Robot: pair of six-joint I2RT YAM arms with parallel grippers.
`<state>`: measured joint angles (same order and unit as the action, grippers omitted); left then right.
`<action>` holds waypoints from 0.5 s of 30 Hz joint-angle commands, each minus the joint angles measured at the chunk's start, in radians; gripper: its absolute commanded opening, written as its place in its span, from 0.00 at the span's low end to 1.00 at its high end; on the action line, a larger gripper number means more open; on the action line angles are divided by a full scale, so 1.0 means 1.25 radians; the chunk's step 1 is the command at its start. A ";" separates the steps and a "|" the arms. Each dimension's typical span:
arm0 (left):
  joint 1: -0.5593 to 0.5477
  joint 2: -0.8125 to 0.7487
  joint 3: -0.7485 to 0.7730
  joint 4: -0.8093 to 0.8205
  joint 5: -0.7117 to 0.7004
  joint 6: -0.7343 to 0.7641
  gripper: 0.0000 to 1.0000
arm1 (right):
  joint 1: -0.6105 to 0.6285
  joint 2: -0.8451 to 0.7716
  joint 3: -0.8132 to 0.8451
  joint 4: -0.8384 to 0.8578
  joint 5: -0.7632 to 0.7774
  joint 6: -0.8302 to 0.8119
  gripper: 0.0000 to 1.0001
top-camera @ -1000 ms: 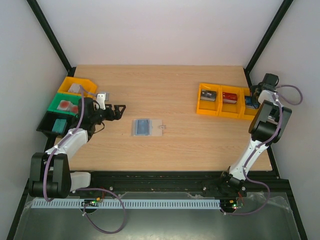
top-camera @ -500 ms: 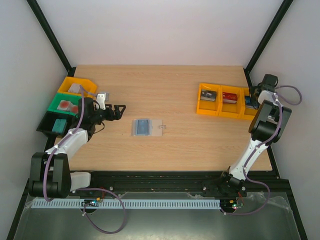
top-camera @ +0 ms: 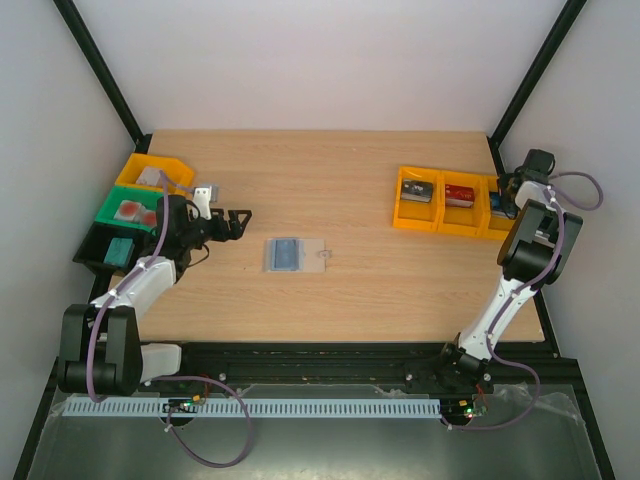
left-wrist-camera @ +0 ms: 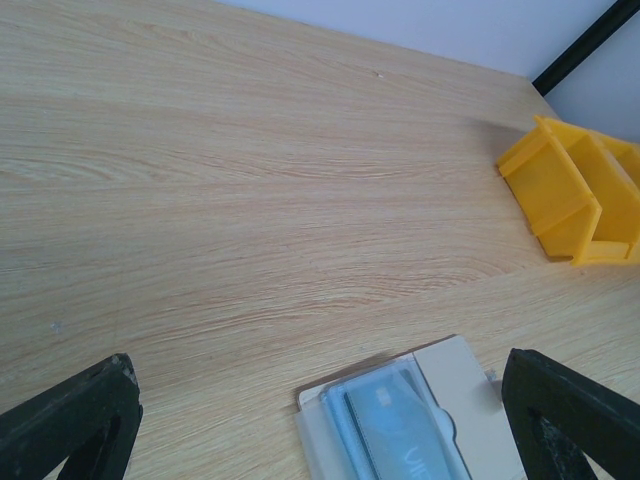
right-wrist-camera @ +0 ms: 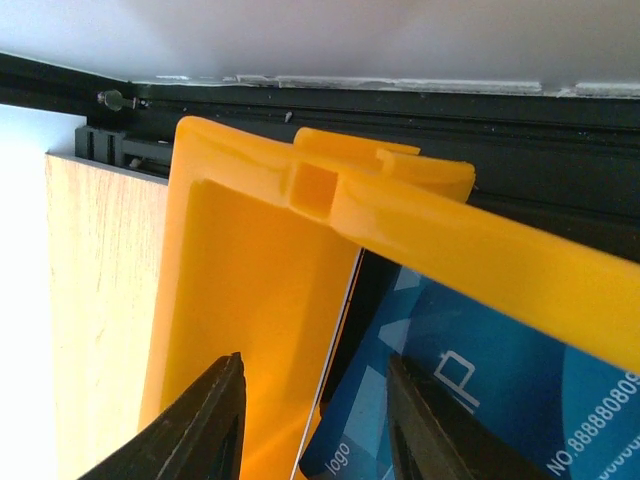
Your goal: Take the credit cards out of the card holder
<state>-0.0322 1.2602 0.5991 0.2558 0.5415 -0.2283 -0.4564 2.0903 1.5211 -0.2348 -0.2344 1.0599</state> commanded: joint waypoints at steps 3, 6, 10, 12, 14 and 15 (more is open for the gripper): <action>0.005 0.006 0.006 0.015 0.002 0.011 1.00 | -0.007 0.053 0.016 -0.020 0.005 0.011 0.33; 0.005 0.006 0.006 0.013 0.002 0.013 1.00 | -0.007 0.057 0.009 -0.013 0.009 0.014 0.28; 0.005 0.007 0.006 0.013 0.001 0.015 0.99 | -0.008 0.059 0.008 -0.007 0.005 0.016 0.20; 0.005 0.008 0.005 0.014 0.002 0.014 0.99 | -0.008 0.061 0.007 -0.009 0.000 0.017 0.16; 0.005 0.008 0.005 0.014 0.002 0.014 0.99 | -0.007 0.059 0.002 -0.008 -0.004 0.018 0.15; 0.005 0.008 0.005 0.014 0.002 0.014 0.99 | -0.007 0.057 -0.004 -0.007 -0.005 0.019 0.15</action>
<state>-0.0322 1.2602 0.5991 0.2558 0.5415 -0.2272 -0.4561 2.1212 1.5303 -0.2062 -0.2321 1.0676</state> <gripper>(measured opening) 0.995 0.153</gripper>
